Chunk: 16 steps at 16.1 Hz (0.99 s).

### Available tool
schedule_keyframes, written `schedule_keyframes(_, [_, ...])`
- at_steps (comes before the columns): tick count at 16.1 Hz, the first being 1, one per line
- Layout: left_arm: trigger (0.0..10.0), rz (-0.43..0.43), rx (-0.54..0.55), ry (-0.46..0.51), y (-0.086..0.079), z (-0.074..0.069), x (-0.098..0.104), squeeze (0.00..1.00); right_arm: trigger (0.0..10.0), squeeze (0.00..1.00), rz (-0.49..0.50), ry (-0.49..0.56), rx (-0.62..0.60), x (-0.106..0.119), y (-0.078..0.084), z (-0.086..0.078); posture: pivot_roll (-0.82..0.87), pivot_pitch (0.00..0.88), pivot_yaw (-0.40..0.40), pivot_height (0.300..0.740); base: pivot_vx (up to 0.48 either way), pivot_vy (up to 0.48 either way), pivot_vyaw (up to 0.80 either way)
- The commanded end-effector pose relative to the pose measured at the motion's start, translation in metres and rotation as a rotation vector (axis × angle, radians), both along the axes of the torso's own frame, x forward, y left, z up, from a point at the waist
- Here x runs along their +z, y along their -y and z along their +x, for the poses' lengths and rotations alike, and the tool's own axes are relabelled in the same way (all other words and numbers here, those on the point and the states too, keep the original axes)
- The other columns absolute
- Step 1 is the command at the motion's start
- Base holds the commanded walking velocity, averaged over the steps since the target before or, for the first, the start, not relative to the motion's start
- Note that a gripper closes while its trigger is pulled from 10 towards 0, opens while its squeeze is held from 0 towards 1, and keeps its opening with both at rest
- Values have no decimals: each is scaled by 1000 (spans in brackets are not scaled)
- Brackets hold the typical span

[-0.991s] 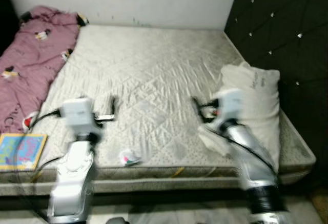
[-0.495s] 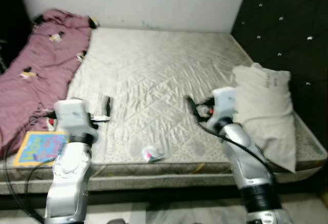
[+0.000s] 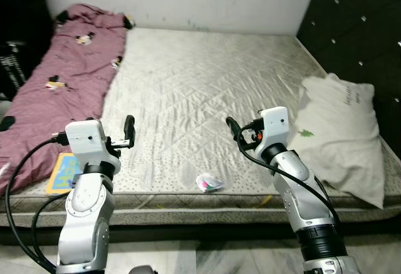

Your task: Clean up the room

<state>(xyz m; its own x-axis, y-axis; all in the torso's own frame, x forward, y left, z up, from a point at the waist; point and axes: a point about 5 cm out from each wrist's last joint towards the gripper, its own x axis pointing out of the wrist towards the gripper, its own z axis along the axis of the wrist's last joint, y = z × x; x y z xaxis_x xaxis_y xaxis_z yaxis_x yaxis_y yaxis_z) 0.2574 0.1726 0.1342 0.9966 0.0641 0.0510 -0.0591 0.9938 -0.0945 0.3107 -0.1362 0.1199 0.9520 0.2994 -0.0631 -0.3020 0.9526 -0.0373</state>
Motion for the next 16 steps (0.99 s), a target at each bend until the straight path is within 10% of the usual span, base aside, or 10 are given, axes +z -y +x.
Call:
schedule_keyframes(1, [10000, -5, -13, 14, 5, 0, 3, 0, 10000, 0, -8, 7, -17, 4, 7, 3, 40, 0, -64, 740, 0, 0, 0])
schedule_keyframes(16, [10000, -29, -51, 32, 8, -1, 4, 0, 10000, 0, -7, -6, -25, 3, 9, 5, 51, 0, -64, 740, 323, 0, 71])
